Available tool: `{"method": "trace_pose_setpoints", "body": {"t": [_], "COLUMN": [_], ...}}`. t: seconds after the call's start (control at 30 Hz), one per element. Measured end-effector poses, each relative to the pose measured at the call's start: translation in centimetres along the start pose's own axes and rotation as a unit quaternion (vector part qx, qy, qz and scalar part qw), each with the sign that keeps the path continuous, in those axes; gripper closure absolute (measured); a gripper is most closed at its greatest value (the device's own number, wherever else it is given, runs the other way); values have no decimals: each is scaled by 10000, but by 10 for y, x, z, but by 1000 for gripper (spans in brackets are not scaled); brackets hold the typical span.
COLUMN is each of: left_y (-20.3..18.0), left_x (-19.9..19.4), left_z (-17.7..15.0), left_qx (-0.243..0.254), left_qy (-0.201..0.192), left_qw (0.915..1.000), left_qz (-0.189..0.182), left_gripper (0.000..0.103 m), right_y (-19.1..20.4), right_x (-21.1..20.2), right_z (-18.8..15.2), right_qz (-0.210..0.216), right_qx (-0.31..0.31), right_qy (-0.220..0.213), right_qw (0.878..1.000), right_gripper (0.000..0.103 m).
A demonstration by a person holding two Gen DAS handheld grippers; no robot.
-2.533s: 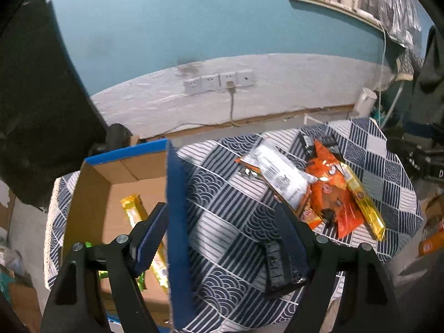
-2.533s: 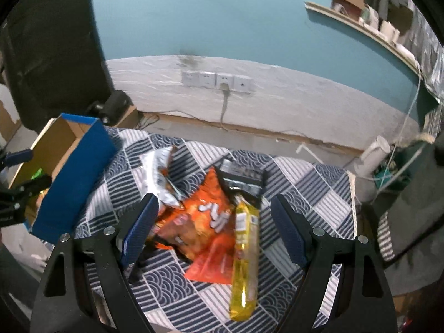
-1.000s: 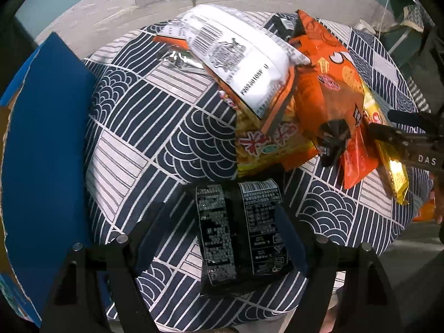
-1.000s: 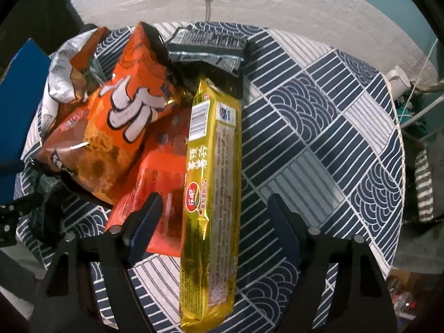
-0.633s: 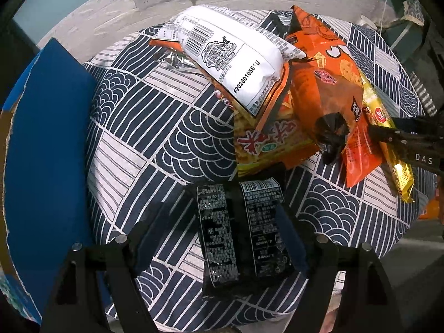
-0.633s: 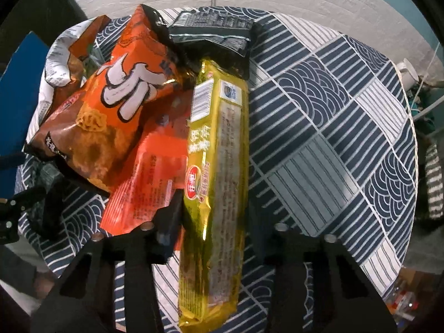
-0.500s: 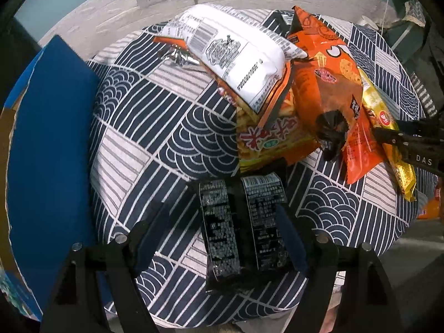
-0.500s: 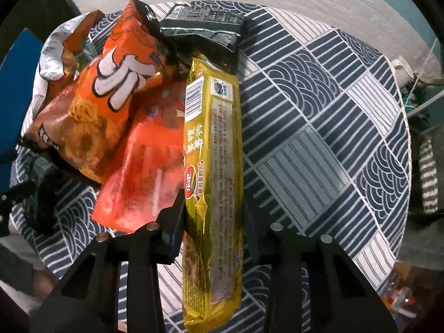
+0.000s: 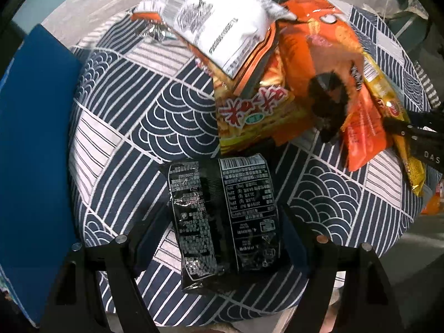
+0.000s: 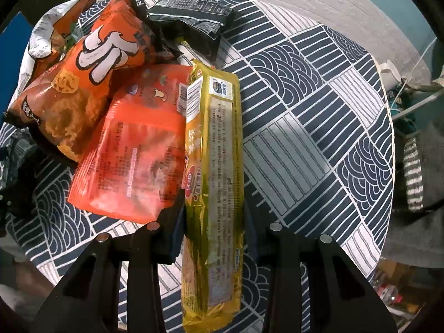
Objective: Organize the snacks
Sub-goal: 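Lift the black bag and yellow bar and carry both over the box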
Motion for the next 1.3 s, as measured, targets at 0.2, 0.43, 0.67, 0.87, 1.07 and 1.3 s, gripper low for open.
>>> {"method": "trace_pose_setpoints", "body": {"t": [0.2, 0.43, 0.67, 0.87, 1.07, 1.3], "left_y": [1, 9, 11, 20, 32, 46], "left_x": [13, 5, -17, -45, -66, -80], "left_z": [8, 19, 22, 29, 36, 41], "left_qx": [88, 278, 349, 378, 238, 85], "left_qy": [-35, -204, -406, -746, -1131, -1356], "left_qw": [9999, 9994, 9985, 9963, 9926, 9894], "left_qz": [-52, 39, 68, 218, 374, 515], "left_gripper": [24, 40, 40, 40, 40, 40], "right_y": [9, 10, 14, 12, 21, 43], "right_x": [18, 4, -17, -33, -59, -83], "right_z": [19, 15, 13, 20, 21, 33], "right_qz": [-42, 38, 73, 134, 167, 255], "right_qx": [-2, 15, 83, 108, -40, -202], "right_qy": [-17, -92, -231, -386, -577, -829], "right_qw": [10000, 9999, 9997, 9991, 9982, 9960], "right_gripper": [72, 73, 73, 73, 72, 73]}}
Point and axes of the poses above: each gripper's, at about its wrist camera, not at the fingertips, and x roughly the way its jaws point, y to its left, z to its top, the point moved 5 cm from there along x, roughly the way its jaws point, and after that the axes turned 11 degrees about z, right-handed, at the moved point
